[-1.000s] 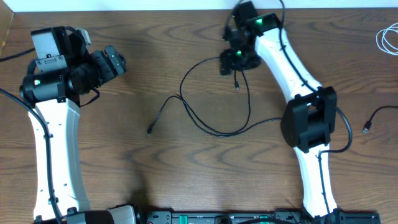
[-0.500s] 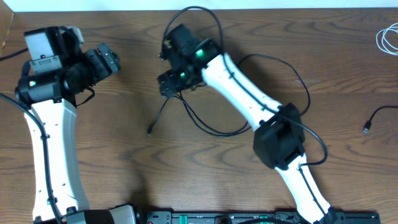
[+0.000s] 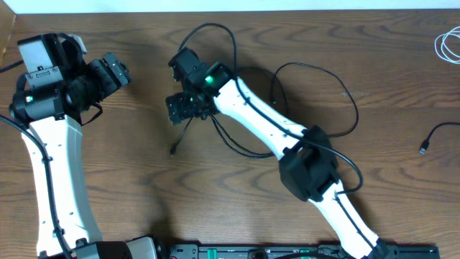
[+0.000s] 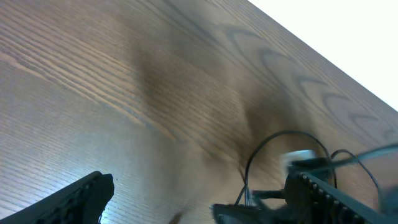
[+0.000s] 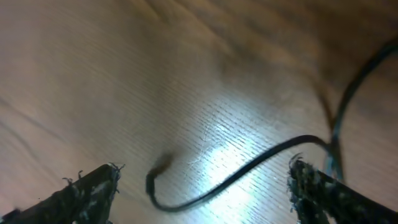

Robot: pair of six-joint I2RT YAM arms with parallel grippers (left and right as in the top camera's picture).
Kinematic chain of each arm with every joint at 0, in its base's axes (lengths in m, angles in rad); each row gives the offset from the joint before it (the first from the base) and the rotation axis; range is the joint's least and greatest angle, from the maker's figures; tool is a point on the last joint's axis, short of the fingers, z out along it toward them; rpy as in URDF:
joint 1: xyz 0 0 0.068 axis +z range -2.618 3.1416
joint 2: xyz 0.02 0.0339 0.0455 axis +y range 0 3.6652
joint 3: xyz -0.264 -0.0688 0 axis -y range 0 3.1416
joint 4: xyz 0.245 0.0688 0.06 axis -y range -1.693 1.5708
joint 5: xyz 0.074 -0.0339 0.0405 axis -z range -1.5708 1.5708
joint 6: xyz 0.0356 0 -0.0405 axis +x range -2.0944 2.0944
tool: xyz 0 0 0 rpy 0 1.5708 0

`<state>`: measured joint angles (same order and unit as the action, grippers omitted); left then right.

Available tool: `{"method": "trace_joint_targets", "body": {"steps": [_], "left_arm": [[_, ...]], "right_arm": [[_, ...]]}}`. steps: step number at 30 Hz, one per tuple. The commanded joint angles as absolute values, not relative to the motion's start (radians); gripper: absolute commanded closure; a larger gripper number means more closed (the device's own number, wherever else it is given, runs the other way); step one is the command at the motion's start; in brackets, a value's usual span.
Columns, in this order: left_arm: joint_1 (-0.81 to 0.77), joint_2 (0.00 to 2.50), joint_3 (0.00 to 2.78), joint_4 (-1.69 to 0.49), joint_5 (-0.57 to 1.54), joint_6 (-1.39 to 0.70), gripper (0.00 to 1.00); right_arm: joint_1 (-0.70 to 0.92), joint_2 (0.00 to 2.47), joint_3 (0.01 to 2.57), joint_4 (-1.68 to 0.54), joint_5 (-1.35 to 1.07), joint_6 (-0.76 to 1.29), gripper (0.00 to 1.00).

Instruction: Untangle cables

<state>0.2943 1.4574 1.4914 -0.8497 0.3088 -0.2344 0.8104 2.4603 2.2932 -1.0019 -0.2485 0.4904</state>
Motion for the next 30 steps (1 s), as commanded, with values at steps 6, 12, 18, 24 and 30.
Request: {"method": "trace_joint_targets", "body": {"steps": [6, 12, 18, 24, 30], "left_arm": [[0.298, 1.457, 1.502, -0.859, 0.302, -0.218, 0.07], [0.298, 1.457, 1.502, -0.859, 0.302, -0.218, 0.07], [0.298, 1.457, 1.502, -0.859, 0.302, -0.218, 0.07], [0.298, 1.457, 1.502, -0.859, 0.302, -0.218, 0.07], [0.298, 1.457, 1.502, -0.859, 0.302, -0.218, 0.06]], "right_arm": [[0.825, 2.519, 2.282, -1.013, -0.237, 0.499, 0.23], [0.823, 2.519, 2.282, -0.995, -0.233, 0.47, 0.53], [0.794, 2.494, 2.317, -1.041, -0.234, 0.29, 0.99], [0.689, 2.387, 2.415, -1.194, -0.239, 0.218, 0.99], [0.545, 2.304, 2.428, -1.339, -0.236, 0.158, 0.99]]}}
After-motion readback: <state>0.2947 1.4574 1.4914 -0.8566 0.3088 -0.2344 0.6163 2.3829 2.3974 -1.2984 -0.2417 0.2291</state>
